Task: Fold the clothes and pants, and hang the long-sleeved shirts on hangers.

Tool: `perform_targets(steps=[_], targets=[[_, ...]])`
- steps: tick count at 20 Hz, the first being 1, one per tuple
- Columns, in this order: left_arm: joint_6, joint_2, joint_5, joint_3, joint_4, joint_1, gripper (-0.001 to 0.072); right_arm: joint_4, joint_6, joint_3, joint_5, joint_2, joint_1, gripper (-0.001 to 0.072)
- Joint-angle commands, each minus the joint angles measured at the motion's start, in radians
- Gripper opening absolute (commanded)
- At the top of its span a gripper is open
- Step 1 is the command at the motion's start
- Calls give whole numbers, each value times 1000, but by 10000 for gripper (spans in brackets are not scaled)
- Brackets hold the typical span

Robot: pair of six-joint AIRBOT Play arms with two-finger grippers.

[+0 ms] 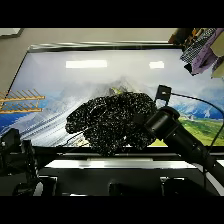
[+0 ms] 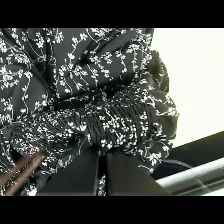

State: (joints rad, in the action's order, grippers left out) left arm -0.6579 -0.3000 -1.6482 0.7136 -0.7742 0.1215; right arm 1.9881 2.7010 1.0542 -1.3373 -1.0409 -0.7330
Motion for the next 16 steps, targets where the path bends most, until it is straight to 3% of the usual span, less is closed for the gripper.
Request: perform_targets(steps=[1, 4, 16], targets=[[-1, 2, -4, -2, 20, -1, 18, 10, 50, 0, 36, -31, 0, 29], [-1, 2, -1, -31, 55, -1, 18, 9, 91, 0, 77, -32, 0, 29], [51, -8, 104, -93, 101, -1, 20, -53, 53, 4, 95, 55, -1, 29]])
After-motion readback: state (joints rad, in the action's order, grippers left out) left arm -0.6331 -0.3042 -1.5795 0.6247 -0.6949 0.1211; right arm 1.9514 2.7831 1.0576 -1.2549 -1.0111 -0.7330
